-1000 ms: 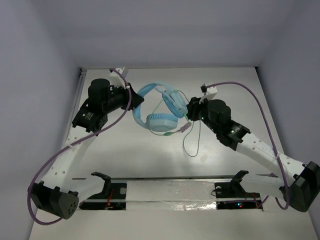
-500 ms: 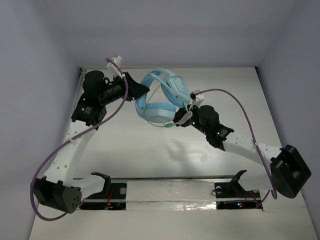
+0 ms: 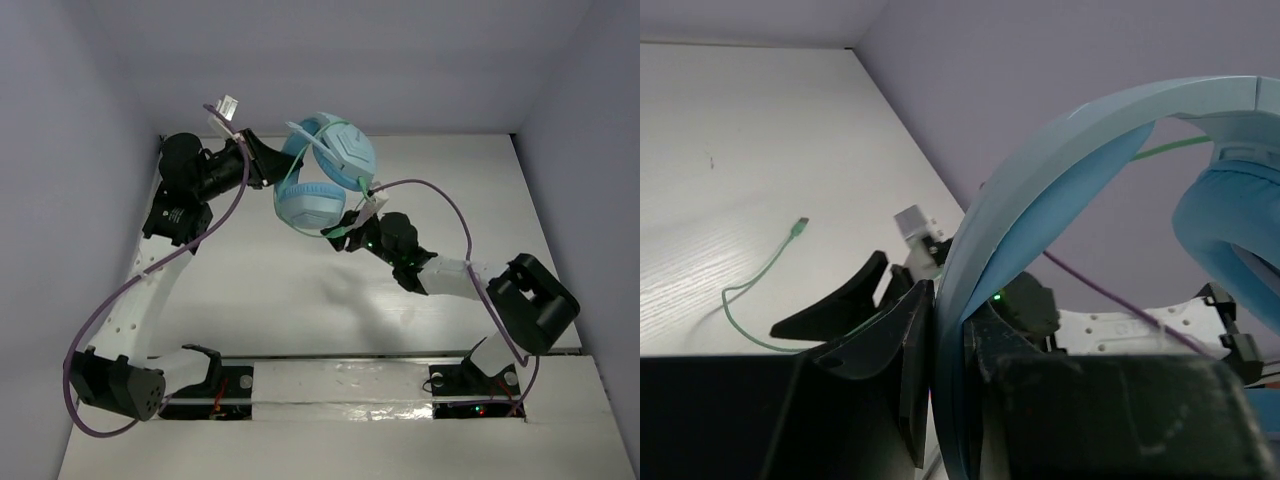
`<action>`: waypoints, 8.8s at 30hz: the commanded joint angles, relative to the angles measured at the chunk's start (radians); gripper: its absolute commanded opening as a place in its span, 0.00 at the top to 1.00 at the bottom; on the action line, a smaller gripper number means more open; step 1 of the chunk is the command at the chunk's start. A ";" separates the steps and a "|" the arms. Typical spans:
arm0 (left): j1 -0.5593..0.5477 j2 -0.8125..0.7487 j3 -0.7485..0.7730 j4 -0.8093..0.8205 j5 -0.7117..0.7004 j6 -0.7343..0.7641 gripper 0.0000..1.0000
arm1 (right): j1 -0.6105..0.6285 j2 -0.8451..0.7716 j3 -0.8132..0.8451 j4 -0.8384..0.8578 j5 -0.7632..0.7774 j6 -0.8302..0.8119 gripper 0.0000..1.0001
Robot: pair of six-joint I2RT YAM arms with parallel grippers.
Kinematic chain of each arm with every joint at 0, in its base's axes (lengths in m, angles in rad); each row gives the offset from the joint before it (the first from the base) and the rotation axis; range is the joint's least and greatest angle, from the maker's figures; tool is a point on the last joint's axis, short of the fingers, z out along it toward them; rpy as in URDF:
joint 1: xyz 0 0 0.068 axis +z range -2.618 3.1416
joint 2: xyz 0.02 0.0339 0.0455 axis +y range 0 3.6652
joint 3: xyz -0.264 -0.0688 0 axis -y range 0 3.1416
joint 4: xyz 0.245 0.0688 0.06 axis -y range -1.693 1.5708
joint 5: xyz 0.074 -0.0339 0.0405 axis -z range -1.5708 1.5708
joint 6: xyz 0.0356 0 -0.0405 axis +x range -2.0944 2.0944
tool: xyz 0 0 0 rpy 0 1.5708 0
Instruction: Wrap the headphones
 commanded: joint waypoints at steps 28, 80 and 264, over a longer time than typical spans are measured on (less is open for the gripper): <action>0.006 0.045 0.209 0.071 -0.115 -0.103 1.00 | 0.019 -0.018 -0.198 0.350 0.127 0.058 0.51; 0.015 -0.045 0.093 0.146 -0.489 -0.153 1.00 | 0.117 0.038 -0.031 0.215 0.106 -0.050 1.00; -0.278 0.672 -0.143 0.384 -1.259 0.028 1.00 | 0.102 -0.281 -0.410 -0.069 0.172 0.606 0.53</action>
